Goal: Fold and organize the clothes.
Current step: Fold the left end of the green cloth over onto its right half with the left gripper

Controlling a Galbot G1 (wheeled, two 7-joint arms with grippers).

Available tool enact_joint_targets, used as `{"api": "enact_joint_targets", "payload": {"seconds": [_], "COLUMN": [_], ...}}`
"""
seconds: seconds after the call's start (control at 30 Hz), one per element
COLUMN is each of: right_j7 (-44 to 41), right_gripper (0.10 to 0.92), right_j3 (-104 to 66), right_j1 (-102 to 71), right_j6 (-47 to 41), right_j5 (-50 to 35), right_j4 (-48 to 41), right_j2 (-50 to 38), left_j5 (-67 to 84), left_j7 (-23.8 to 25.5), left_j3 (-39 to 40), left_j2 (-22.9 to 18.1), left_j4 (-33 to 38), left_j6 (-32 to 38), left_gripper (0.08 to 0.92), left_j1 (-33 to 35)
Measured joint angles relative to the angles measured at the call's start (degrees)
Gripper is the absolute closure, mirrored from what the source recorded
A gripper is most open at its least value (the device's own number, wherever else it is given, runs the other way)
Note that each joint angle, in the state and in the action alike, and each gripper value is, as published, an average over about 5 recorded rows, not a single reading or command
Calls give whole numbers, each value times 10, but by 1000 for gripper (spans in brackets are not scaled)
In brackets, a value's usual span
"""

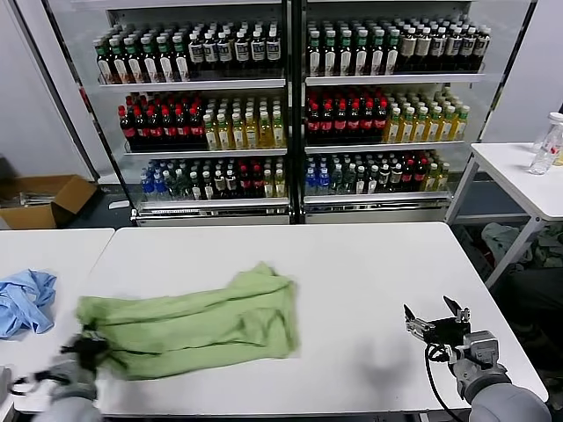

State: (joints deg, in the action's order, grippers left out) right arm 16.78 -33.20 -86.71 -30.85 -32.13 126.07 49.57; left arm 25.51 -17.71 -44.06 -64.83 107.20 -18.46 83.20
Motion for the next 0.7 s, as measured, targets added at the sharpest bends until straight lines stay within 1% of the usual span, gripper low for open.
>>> {"api": "enact_joint_targets", "payload": {"seconds": [0.13,0.27,0.37,0.47,0.7], "right_j7": [1,1,1,0,-1], "right_gripper": [203,203,203,203,203], "right_j3": [0,-2,-5,-9,-16], "right_j1": [-3,-7,-12,-17,-24], "right_j6": [0,0,1,2,6], "right_j5": [2,5,7,8,8], "right_j4": [0,1,2,2,-4], "right_j2": [2,4,5,4,4], "left_j5": [81,162,213,251,299], "left_j7": [5,6,4,0,-12], "left_j3": [-19,2,38,81,177], "left_j2": [20,13,-7,-33,-94], "left_j4": [50,109,139,153,143], "left_j6": [-14,-29,-38,-43,-46], "left_gripper": [899,899,899,899,899], "left_j1": [-2,-8,-17,-32,-83]}}
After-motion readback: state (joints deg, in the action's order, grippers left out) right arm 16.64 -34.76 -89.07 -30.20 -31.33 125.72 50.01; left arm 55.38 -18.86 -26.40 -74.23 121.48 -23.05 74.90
